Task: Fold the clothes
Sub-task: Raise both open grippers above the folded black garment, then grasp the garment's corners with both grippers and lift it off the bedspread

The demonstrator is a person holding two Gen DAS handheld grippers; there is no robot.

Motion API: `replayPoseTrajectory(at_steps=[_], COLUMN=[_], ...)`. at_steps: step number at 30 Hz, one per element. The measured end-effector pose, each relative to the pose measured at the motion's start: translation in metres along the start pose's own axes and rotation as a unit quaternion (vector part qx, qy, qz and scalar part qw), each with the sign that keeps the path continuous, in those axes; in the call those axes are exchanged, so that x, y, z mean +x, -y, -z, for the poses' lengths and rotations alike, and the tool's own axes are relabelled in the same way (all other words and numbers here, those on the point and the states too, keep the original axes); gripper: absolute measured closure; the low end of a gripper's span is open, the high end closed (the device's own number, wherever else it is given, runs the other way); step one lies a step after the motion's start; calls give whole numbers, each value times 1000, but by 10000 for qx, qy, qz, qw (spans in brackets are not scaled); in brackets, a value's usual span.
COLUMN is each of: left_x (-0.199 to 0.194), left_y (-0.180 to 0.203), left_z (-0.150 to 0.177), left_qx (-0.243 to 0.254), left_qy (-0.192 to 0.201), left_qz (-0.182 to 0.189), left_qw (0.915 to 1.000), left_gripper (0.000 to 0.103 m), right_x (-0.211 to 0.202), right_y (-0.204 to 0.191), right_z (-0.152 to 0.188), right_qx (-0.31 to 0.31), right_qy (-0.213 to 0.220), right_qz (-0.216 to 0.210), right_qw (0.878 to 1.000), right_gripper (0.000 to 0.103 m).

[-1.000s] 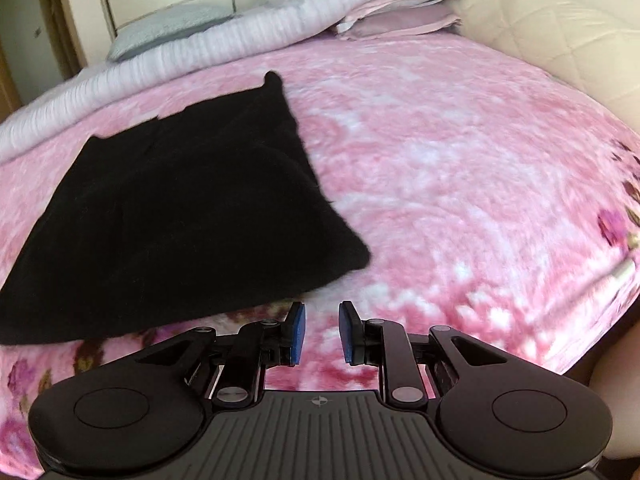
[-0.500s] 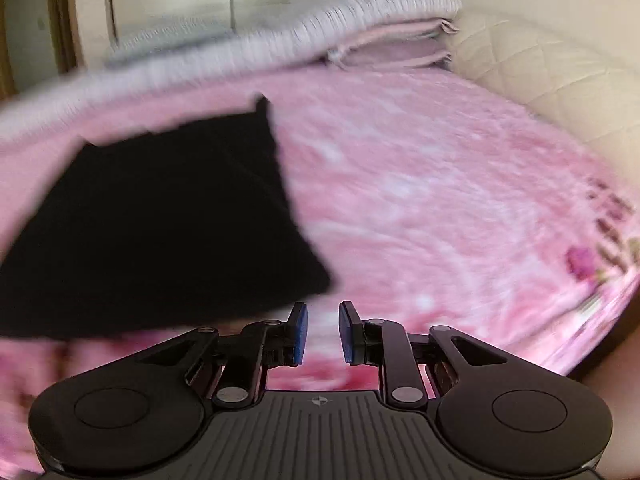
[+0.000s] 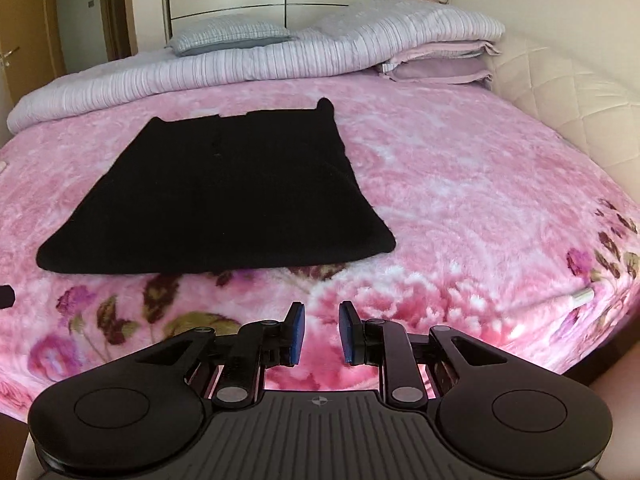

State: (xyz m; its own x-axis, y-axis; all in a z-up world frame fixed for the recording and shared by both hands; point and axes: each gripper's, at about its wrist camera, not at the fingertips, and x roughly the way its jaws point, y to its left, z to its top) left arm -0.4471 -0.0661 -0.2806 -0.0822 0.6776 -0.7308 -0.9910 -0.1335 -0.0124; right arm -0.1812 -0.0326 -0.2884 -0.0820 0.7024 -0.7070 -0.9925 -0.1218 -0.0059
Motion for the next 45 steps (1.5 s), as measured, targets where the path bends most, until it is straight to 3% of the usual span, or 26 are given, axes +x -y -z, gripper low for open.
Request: replayPoseTrajectory(at_steps=[6,21,35,37,40,43,45], left_x=[4,38,45,47,51,59,70], left_y=[0,-4,-8,-10,-5,3,10], left_z=[0,-7,-7,-7,-3,3,9], left_qx=[-9,-105,-50,221,1138,2233,3046], left_qy=[-40,-341,-251,-58,312,557,616], left_qz=[217,177,324,480,464,216,-69], left_qw=[9998,9992,9991,9986,9919,9729,9505], left_gripper=[62,62,62,62,62,62,62], right_x=[8,45,51,53,53,55,61], right_y=[-5,-7,-11,-7,-1,1,2], right_z=[-10,-20,-21,-20,-13,-1,7], right_qx=[-62,-125,-119,-173,-616,-1554,-2110], right_qy=[-46,-339,-390,-285,69,442,526], right_qz=[-90,-135,-263,-424,-630,-315,-97], right_qw=[9999,9993,9988,9985,9961,9863,9760], right_gripper=[82,82,82,82,82,82,82])
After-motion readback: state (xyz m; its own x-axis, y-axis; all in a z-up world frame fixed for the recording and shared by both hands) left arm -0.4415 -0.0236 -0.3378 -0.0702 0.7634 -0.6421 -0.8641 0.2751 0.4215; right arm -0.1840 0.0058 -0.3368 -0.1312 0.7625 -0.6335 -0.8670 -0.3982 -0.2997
